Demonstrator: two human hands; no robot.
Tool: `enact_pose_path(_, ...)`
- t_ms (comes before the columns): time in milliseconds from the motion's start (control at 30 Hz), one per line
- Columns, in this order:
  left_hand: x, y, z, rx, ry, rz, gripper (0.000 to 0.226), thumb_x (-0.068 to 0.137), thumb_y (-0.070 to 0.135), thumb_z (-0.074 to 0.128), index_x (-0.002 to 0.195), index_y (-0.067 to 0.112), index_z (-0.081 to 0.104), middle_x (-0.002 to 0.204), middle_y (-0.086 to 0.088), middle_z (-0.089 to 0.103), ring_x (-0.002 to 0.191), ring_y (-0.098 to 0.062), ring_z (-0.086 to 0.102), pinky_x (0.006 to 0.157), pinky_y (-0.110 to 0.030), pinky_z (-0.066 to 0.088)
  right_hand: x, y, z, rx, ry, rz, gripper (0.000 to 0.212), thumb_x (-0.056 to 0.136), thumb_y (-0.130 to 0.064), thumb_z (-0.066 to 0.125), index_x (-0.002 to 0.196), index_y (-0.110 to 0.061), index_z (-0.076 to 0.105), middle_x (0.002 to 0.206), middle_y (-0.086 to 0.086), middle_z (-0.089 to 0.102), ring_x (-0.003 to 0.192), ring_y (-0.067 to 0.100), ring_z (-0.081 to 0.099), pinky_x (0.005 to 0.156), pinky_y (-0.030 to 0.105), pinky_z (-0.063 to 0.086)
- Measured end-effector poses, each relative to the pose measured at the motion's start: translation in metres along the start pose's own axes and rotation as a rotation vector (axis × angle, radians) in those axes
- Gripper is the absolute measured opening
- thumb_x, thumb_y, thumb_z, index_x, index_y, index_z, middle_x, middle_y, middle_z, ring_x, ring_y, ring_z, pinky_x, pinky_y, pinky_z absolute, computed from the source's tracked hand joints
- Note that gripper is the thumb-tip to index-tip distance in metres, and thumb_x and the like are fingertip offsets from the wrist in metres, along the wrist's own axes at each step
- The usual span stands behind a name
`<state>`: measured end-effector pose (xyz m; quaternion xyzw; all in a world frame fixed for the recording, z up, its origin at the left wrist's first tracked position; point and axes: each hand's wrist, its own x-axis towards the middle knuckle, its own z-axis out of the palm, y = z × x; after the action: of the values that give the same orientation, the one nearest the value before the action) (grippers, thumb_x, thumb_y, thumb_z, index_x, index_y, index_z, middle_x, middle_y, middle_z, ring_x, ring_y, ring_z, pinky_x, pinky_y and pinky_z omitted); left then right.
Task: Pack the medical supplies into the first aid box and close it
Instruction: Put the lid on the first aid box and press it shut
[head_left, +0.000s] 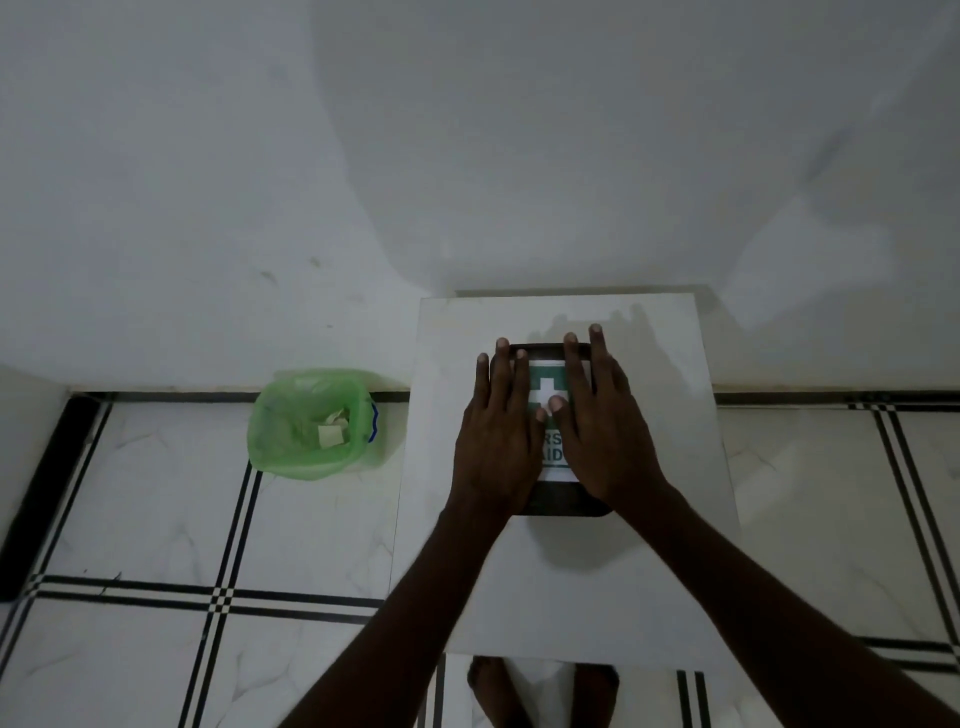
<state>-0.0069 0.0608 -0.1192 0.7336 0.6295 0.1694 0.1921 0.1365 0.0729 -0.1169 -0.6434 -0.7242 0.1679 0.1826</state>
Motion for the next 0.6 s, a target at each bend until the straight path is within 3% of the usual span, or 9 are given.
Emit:
enact_pose_path(133,0.003,0.0,0.004,0.032,0.026,0.01,0.066,0.103,0.044,0.019,0.16,0.014,0.012,0.169,-0.006,-0.001,0.156,-0.025,-0.002,0.119,-0.036,0.027,0.0,0.001,0.003,0.036,0.039,-0.026,0.067,0.099,-0.047,0.022,0.158,-0.017,0.007,0.167,0.01,-0.003,0.143,0.033,0.034,0.099,0.046,0.053)
enact_pose_path(267,0.01,-0.001,0.003,0.035,0.003,-0.015,0.066,0.102,0.046,0.016,0.16,0.016,0.011,0.169,-0.006,0.0,0.156,-0.026,0.002,0.118,-0.042,0.034,0.006,0.003,0.004,0.076,0.061,-0.026,0.067,0.1,-0.046,0.028,0.158,-0.019,0.007,0.167,0.01,0.0,0.128,0.03,0.05,0.087,0.038,0.059)
enact_pose_path(433,0.014,0.003,-0.008,-0.015,0.051,-0.006,0.067,0.101,0.048,0.017,0.16,0.016,0.014,0.169,-0.009,0.005,0.154,-0.025,0.015,0.121,-0.046,0.027,0.007,0.0,-0.005,0.157,0.081,0.031,0.07,0.101,-0.048,0.033,0.158,-0.019,0.006,0.167,0.005,-0.002,0.124,0.02,0.054,0.082,0.019,0.052)
enact_pose_path(467,0.011,0.003,-0.01,-0.078,0.088,-0.038,0.066,0.102,0.047,0.022,0.16,0.017,0.013,0.168,-0.01,0.007,0.153,-0.024,0.016,0.121,-0.043,0.024,0.0,0.001,-0.006,0.196,0.111,0.08,0.071,0.101,-0.046,0.036,0.158,-0.018,0.004,0.167,0.008,0.008,0.119,0.017,0.058,0.079,0.016,0.051)
enact_pose_path(500,0.009,0.003,-0.01,-0.165,0.112,-0.088,0.067,0.102,0.046,0.028,0.16,0.019,0.012,0.168,-0.01,0.011,0.152,-0.023,0.019,0.121,-0.04,0.022,-0.007,0.001,-0.006,0.25,0.141,0.143,0.072,0.101,-0.045,0.037,0.158,-0.016,0.003,0.16,0.012,0.03,0.107,0.013,0.065,0.074,0.012,0.05)
enact_pose_path(533,0.005,0.002,-0.01,-0.266,0.112,-0.145,0.068,0.101,0.046,0.032,0.16,0.021,0.01,0.166,-0.01,0.021,0.149,-0.022,0.027,0.121,-0.04,0.025,-0.015,0.0,-0.006,0.309,0.157,0.22,0.073,0.1,-0.044,0.037,0.158,-0.015,0.004,0.139,0.012,0.055,0.089,0.008,0.068,0.067,0.008,0.05)
enact_pose_path(600,-0.001,0.002,-0.007,-0.429,0.062,-0.234,0.067,0.102,0.046,0.034,0.16,0.026,0.009,0.149,-0.005,0.05,0.127,-0.018,0.056,0.107,-0.037,0.049,-0.029,-0.004,-0.001,0.39,0.127,0.364,0.067,0.1,-0.044,0.035,0.156,-0.015,0.014,0.098,0.002,0.07,0.066,0.003,0.067,0.057,0.012,0.054)
